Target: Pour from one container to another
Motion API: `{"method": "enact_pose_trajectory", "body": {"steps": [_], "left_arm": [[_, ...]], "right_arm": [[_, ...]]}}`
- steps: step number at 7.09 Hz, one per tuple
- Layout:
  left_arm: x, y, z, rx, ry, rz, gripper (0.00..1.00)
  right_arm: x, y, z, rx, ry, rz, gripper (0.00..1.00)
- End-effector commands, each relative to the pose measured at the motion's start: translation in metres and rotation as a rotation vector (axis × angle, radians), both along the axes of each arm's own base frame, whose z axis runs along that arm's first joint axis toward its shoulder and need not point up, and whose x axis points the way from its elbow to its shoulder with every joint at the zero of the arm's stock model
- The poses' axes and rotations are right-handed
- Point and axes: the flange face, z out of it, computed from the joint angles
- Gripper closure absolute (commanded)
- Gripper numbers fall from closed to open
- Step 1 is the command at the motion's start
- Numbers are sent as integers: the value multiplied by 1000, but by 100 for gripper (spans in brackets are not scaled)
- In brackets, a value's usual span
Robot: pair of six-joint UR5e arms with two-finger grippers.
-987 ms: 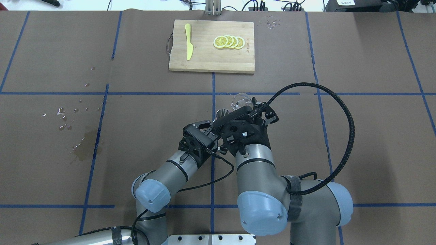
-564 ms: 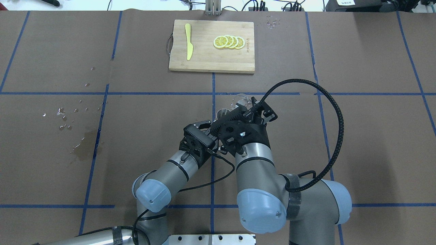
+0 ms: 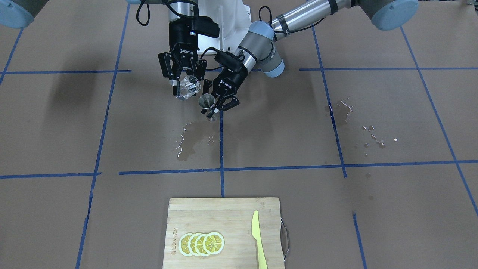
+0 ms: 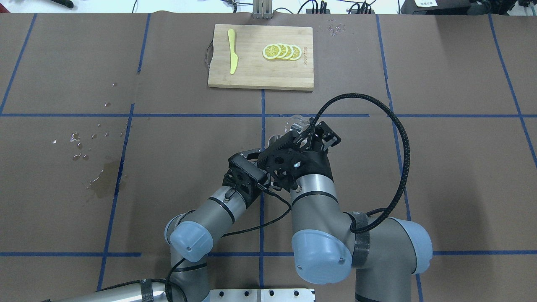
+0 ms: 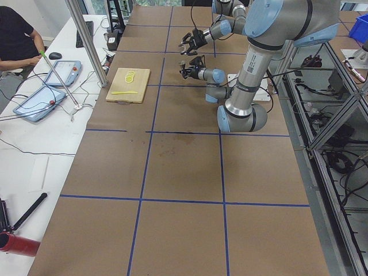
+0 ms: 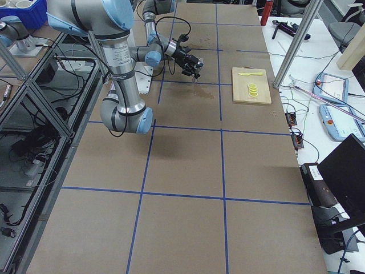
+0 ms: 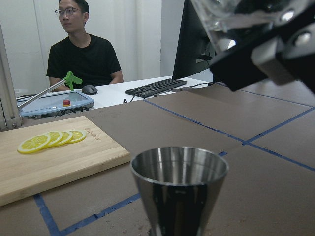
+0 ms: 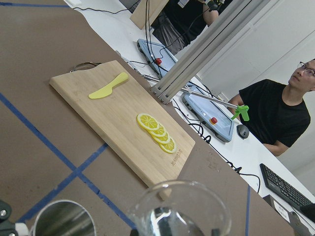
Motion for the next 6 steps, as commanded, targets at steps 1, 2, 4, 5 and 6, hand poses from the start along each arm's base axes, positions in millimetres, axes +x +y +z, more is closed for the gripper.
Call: {"method": "enact_pose_trajectory", "body": {"steps": [1, 2, 4, 5, 6], "left_arm": [[0, 0, -1, 0, 1, 1, 100], [0, 0, -1, 0, 1, 1, 100], [2, 0, -9, 20, -9, -3, 100], [3, 0, -9, 21, -9, -3, 100], [3, 0, -9, 21, -9, -3, 100]], "right_arm": [[0, -4, 2, 10, 37, -7, 91], [-3, -5, 6, 10, 52, -9, 91], [-4, -5, 6, 25, 96, -29, 91], [-4, -5, 6, 27, 100, -31, 91], [-4, -5, 6, 42, 141, -49, 91]]}}
